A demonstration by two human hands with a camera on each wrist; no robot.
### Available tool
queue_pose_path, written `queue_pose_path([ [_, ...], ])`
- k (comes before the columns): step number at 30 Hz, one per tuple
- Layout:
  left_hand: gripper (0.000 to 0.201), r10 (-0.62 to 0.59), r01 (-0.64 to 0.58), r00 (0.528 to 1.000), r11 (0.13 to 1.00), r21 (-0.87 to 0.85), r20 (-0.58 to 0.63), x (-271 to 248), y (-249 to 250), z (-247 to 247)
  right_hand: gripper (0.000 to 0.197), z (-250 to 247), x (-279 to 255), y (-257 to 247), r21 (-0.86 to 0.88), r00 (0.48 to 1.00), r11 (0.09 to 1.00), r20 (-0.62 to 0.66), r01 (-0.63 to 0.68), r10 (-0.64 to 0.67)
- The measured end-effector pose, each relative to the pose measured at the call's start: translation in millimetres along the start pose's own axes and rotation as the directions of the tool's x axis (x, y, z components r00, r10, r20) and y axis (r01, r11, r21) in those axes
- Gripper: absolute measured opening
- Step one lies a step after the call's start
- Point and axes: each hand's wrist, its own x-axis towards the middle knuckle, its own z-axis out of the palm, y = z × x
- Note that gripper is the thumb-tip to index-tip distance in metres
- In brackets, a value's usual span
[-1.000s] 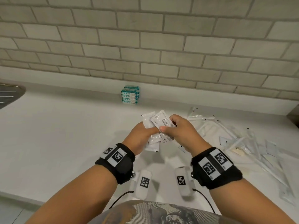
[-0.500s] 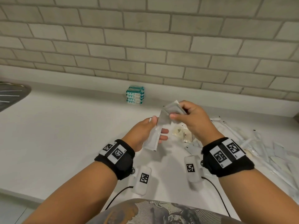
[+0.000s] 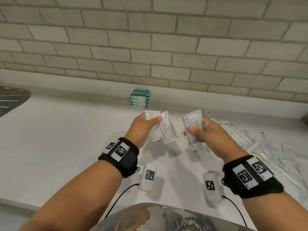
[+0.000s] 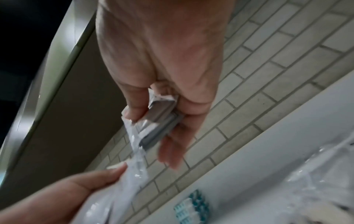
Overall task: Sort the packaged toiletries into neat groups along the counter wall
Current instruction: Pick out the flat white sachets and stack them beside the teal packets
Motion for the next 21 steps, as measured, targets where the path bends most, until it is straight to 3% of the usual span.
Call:
queue_pose_path([
  [2, 0.023, 0.0, 0.0, 1.0, 0.999, -0.053, -0.005, -0.5, 0.1, 7.1, 0.022, 14.6, 3.6, -5.0, 0.025, 0.993, 0.999, 0.12, -0.019, 0.016],
  [4, 0.024, -0.005, 0.003, 1.0, 0.994, -0.113, -0.014, 1.1, 2.3, 12.0, 0.025, 28.8, 9.7, -3.0, 0.042, 0.99, 0.997, 0.129, -0.059, 0.053],
  [7, 0.022, -0.04, 0.042, 0.999, 0.996, -0.076, 0.03, 1.7, 8.1, 6.6, 0.021, 24.6, 20.2, -7.7, 0.165, 0.995, 0.984, -0.06, -0.065, 0.076],
  [11, 0.023, -0.156, 0.142, 0.957, 0.987, 0.073, 0.246, -10.2, 1.9, 16.5, 0.016, 6.8, 31.4, -20.6, 0.307, 0.971, 0.951, -0.235, 0.035, 0.04],
  [14, 0.024, -0.084, 0.101, 0.981, 0.991, -0.087, 0.177, -8.7, -0.7, 27.3, 0.014, 11.7, 34.0, -19.8, 0.509, 0.938, 0.858, -0.329, 0.077, 0.111],
  [17, 0.029, -0.045, 0.064, 0.991, 0.986, -0.152, 0.128, 0.7, 7.4, 17.3, 0.016, 21.3, 32.5, -12.5, 0.661, 0.949, 0.748, -0.268, 0.055, 0.168],
  [19, 0.035, -0.082, 0.102, 0.974, 0.991, -0.084, 0.213, -0.5, 8.6, 12.5, 0.025, 34.5, 31.9, -10.8, 0.653, 0.977, 0.757, -0.172, 0.019, 0.124],
  [21, 0.033, -0.117, 0.115, 0.94, 0.993, 0.024, 0.32, -8.5, 5.8, 14.8, 0.031, 46.7, 34.2, -11.6, 0.61, 0.984, 0.792, -0.153, 0.025, 0.087],
])
